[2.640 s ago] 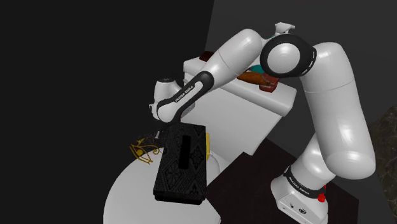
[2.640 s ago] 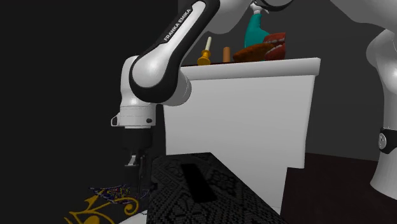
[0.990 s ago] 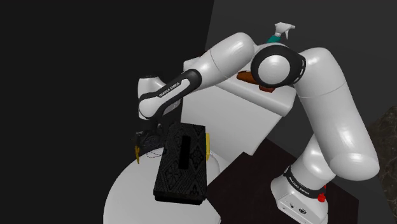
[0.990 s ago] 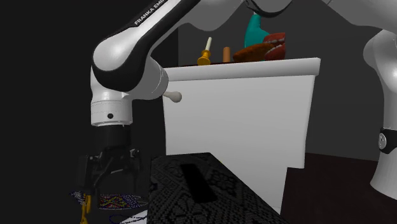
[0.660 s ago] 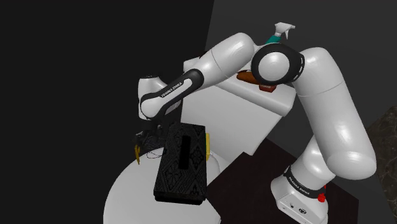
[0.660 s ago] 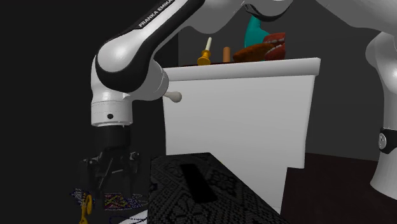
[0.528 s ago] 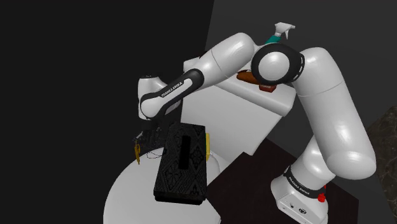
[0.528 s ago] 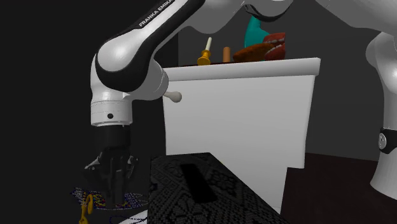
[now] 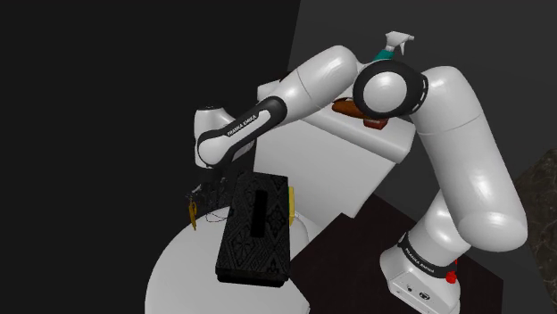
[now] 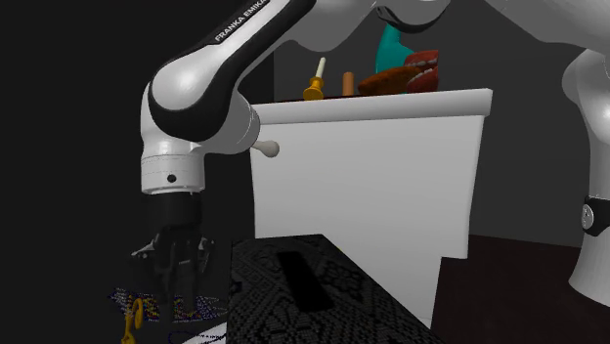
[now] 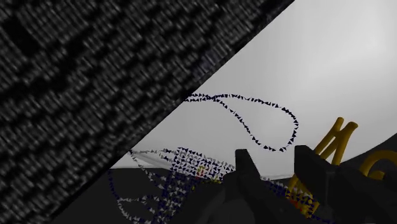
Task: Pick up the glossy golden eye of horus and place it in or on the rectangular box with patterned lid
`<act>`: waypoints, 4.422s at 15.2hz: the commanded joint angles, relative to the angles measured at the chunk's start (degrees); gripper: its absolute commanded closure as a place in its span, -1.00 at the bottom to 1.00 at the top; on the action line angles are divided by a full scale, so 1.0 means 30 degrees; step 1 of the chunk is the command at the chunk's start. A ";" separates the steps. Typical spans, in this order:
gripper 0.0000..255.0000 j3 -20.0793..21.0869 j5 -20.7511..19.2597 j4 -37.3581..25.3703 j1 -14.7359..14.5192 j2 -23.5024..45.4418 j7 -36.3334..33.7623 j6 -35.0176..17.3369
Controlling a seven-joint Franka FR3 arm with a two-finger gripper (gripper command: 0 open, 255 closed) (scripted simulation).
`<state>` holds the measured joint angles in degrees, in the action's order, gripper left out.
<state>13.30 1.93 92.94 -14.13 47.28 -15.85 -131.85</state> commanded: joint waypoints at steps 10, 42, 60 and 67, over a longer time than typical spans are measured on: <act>-1.00 -0.2878 0.0413 0.4886 -0.4658 -0.4075 -1.1561 -0.6213; 1.00 -0.2874 0.0407 0.4735 -0.4701 -0.4997 -1.1693 -0.5147; 1.00 -0.2816 0.0452 0.4267 -0.4619 -0.8005 -1.1888 -0.1679; 1.00 -0.2805 0.0460 0.3702 -0.4595 -0.8922 -1.1968 -0.0201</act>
<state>4.89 3.29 104.38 -27.97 20.92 -51.79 -133.21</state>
